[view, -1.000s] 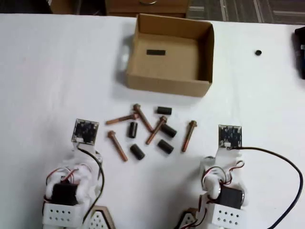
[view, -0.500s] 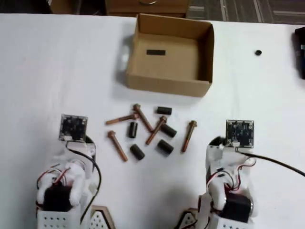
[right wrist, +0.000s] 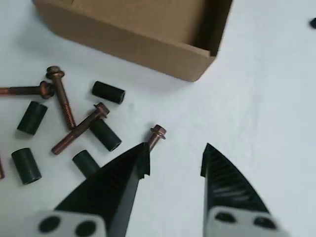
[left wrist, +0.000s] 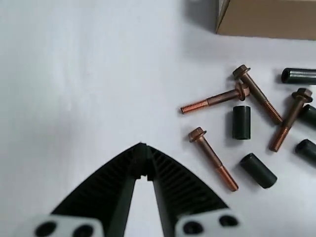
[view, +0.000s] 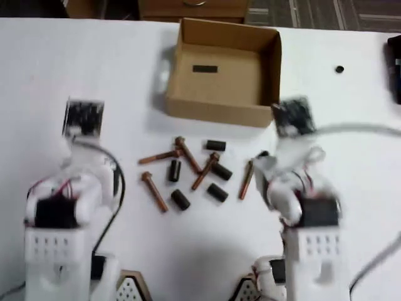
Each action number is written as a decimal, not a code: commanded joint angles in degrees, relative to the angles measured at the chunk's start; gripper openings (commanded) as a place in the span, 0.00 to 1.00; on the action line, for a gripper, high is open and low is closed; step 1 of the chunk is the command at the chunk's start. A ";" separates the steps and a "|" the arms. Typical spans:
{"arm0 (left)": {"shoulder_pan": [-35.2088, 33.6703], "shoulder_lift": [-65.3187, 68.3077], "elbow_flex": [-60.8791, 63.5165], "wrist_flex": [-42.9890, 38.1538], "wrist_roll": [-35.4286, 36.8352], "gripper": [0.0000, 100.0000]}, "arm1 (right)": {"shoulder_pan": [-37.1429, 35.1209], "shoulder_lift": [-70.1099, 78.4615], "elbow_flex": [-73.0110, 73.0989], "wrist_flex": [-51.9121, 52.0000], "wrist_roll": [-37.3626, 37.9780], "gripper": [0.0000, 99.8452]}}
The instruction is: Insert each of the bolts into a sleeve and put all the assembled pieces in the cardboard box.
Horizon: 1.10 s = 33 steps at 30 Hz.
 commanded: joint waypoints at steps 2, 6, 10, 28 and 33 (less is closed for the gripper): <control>-0.53 8.70 -6.11 2.11 -0.09 0.02 | -7.43 12.53 -6.07 0.04 0.88 0.18; -0.62 9.58 -6.02 0.44 -0.09 0.02 | -13.76 22.46 -5.45 -3.12 13.45 0.18; -0.79 9.58 -3.12 -1.85 -0.09 0.02 | -14.46 33.19 -7.65 -5.49 25.67 0.18; -5.63 9.49 -0.13 -2.11 0.26 0.02 | -11.74 65.98 -25.76 -5.58 39.65 0.18; -5.63 9.49 -0.22 -2.11 0.26 0.02 | -12.88 68.09 -25.67 -5.49 39.56 0.18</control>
